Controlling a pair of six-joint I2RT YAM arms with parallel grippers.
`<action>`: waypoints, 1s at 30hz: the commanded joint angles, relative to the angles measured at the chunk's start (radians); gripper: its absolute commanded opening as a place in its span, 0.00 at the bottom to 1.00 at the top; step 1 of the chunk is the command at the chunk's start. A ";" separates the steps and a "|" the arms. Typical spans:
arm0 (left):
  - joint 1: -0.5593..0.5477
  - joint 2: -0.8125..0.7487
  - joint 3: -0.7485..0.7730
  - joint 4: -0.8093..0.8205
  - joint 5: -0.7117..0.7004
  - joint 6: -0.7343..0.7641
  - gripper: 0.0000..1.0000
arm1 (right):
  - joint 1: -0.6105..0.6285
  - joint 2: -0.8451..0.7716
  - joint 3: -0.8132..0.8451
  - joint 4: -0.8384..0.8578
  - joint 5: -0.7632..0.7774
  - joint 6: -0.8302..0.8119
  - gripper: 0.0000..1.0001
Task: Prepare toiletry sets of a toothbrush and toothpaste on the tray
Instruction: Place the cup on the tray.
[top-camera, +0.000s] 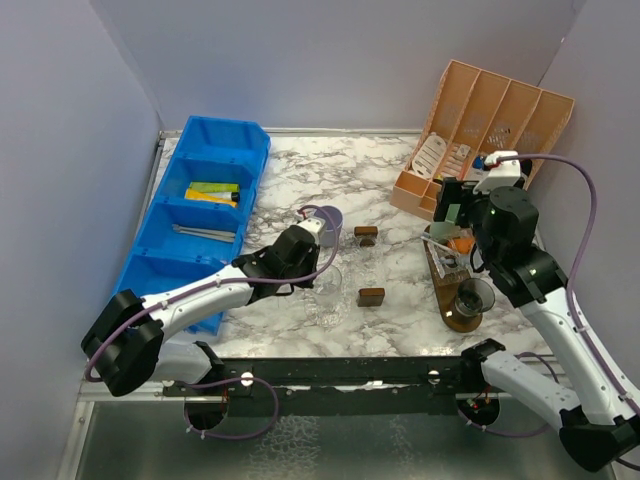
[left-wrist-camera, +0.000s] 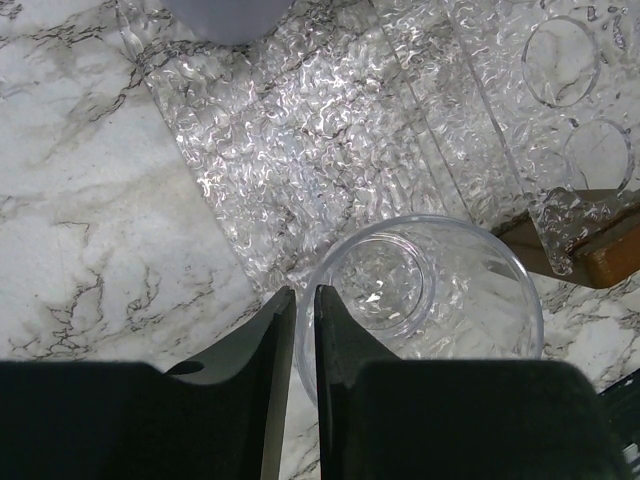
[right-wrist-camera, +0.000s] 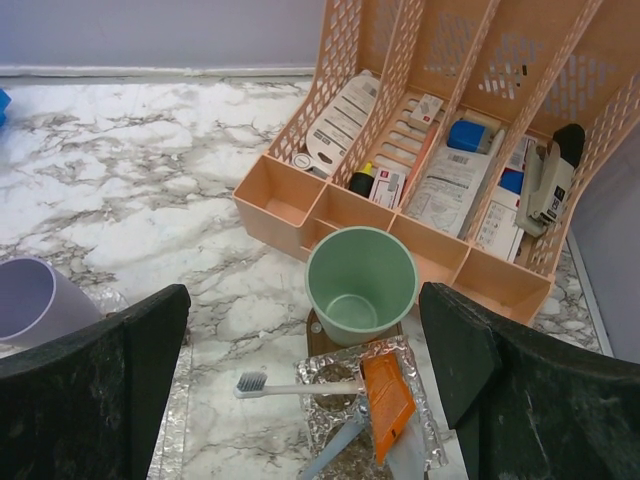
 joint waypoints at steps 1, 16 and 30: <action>-0.004 -0.010 0.009 -0.010 0.006 -0.006 0.23 | 0.001 -0.032 -0.013 -0.034 0.031 0.029 0.99; 0.346 -0.092 0.345 -0.281 -0.140 0.065 0.78 | 0.001 -0.012 -0.043 -0.029 0.003 0.028 1.00; 0.772 0.474 0.901 -0.508 -0.105 -0.196 0.46 | 0.001 0.071 -0.027 0.006 0.046 -0.011 1.00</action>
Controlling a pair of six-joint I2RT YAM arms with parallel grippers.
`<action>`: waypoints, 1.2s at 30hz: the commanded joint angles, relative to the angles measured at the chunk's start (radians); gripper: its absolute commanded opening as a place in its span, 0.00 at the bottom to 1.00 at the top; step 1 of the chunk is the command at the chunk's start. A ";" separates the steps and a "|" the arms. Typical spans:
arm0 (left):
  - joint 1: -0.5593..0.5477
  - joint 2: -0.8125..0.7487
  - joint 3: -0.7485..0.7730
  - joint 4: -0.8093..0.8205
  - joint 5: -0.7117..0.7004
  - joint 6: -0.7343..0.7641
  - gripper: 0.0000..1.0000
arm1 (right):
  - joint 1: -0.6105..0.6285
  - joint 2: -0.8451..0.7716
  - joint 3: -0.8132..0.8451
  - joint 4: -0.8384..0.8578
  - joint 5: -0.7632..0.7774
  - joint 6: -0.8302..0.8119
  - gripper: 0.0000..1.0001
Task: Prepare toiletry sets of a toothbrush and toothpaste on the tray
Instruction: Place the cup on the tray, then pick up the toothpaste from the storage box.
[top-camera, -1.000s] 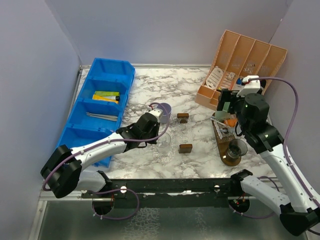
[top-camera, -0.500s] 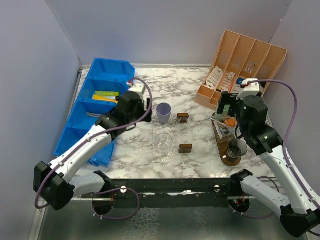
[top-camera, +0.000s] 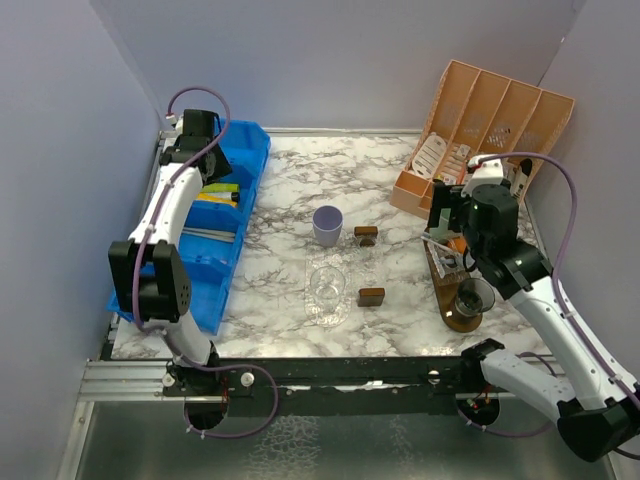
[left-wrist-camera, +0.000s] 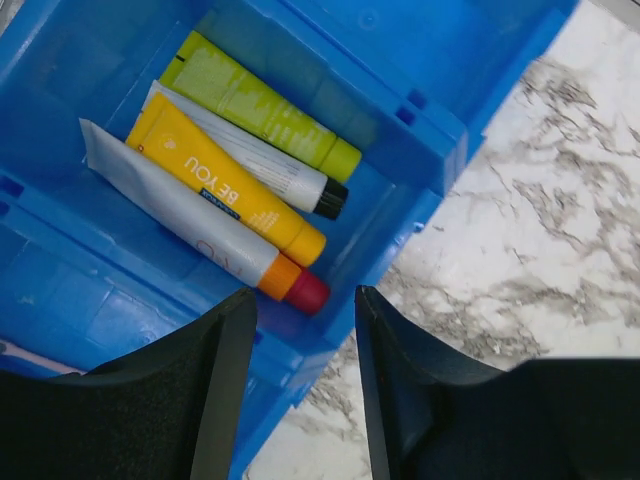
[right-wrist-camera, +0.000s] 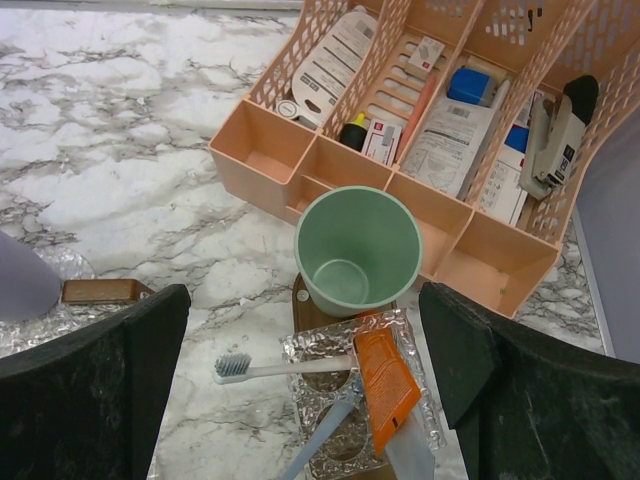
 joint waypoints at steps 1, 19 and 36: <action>0.040 0.141 0.147 -0.089 -0.002 -0.123 0.45 | 0.001 0.031 0.015 0.040 0.034 -0.016 1.00; 0.095 0.551 0.445 -0.307 -0.029 -0.565 0.38 | 0.001 0.178 0.061 0.118 0.058 -0.099 1.00; 0.114 0.689 0.496 -0.373 -0.049 -0.671 0.41 | 0.000 0.176 0.007 0.171 0.102 -0.192 1.00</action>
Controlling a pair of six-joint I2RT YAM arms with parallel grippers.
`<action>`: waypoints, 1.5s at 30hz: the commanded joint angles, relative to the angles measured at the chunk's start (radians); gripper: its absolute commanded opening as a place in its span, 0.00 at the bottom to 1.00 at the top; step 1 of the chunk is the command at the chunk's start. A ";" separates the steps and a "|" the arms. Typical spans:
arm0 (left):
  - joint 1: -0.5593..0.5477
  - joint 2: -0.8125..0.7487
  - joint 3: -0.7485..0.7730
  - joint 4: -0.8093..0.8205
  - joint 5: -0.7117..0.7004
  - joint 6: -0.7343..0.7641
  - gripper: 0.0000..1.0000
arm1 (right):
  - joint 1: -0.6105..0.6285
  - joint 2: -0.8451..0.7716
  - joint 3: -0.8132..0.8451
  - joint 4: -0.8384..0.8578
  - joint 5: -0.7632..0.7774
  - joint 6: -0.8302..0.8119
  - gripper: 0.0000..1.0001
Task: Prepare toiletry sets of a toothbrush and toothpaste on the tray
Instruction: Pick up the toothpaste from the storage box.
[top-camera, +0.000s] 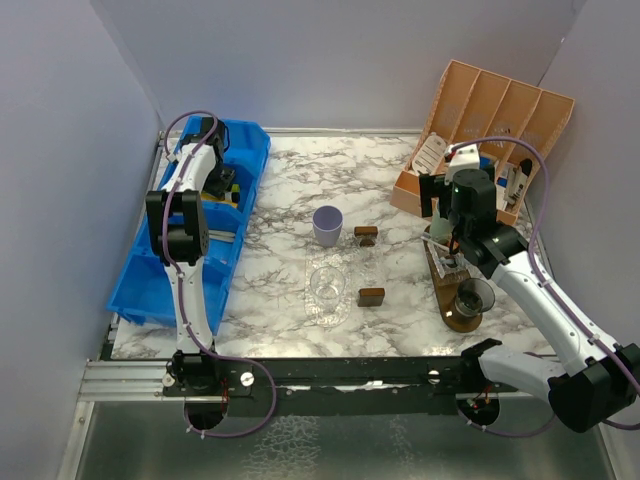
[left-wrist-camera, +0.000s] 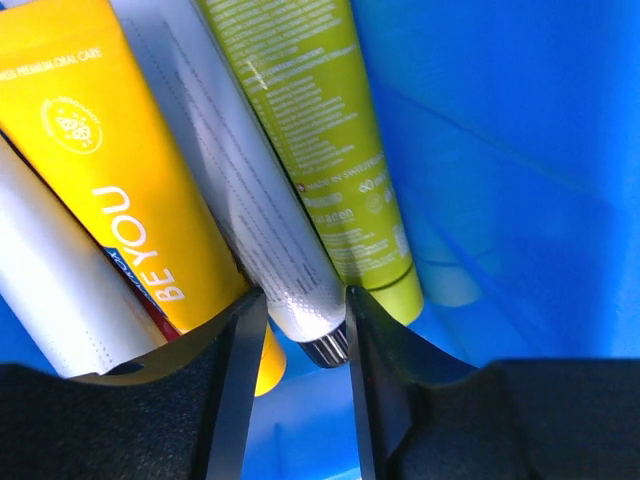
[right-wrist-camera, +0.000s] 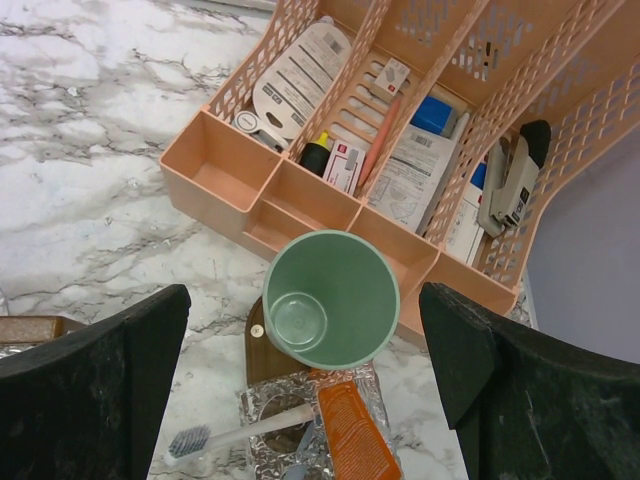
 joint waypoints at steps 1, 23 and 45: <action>0.022 0.066 0.024 -0.065 -0.033 -0.042 0.40 | 0.000 -0.004 -0.021 0.046 0.039 -0.037 1.00; 0.008 0.137 0.017 -0.176 -0.121 -0.089 0.48 | 0.000 -0.013 -0.049 0.033 0.051 -0.003 1.00; 0.017 0.082 -0.009 -0.161 -0.018 -0.215 0.12 | 0.000 -0.038 -0.075 0.038 0.057 0.003 1.00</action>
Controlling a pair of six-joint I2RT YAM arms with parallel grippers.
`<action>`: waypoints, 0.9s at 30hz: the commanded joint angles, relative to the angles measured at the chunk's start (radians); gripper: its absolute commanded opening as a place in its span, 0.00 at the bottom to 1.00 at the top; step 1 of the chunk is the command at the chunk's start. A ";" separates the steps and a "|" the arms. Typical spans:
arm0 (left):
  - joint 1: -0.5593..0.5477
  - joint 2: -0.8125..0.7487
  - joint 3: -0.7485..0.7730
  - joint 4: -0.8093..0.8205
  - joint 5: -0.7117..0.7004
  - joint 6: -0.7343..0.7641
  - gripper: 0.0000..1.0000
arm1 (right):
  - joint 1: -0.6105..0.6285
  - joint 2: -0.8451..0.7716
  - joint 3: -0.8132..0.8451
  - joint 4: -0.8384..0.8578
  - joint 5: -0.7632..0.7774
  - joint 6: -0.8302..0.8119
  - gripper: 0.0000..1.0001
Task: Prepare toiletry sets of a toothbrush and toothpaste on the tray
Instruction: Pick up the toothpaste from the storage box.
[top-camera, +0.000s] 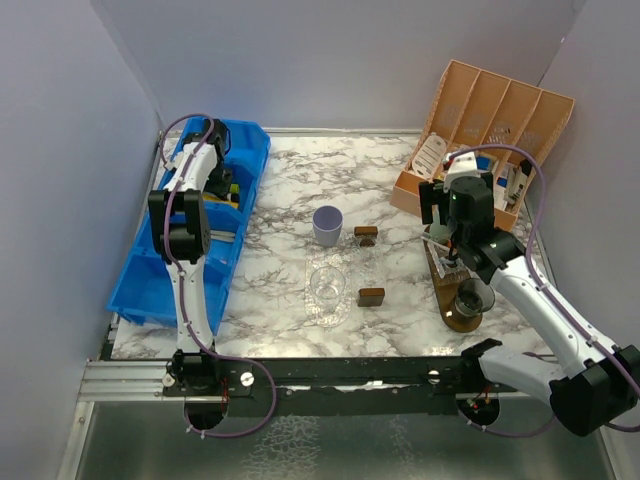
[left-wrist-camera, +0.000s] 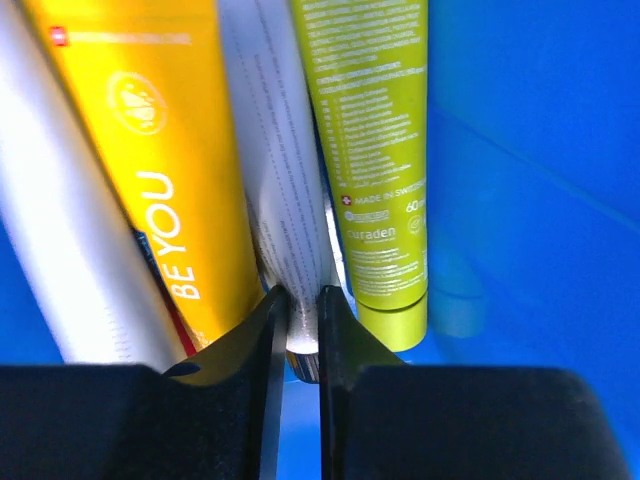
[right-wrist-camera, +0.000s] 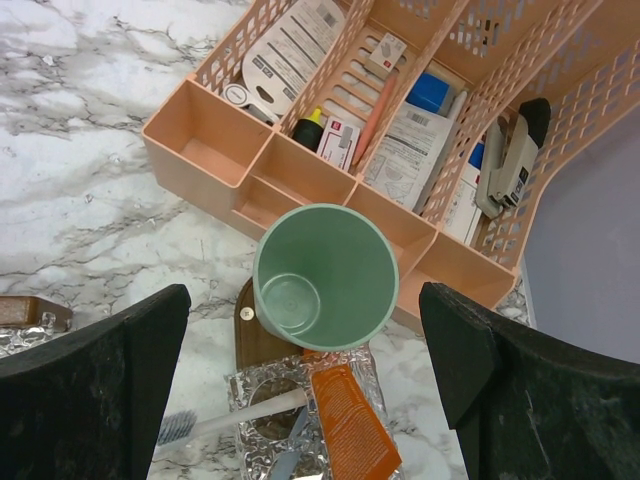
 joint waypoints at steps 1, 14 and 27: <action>0.022 0.007 -0.065 -0.054 0.018 -0.026 0.09 | -0.001 -0.021 -0.012 0.022 0.037 0.012 1.00; 0.040 -0.085 0.027 -0.055 0.003 0.005 0.00 | -0.002 -0.014 -0.027 0.028 0.015 0.025 1.00; 0.041 -0.185 0.057 -0.086 -0.062 -0.004 0.00 | -0.002 -0.009 -0.021 0.034 -0.004 0.019 1.00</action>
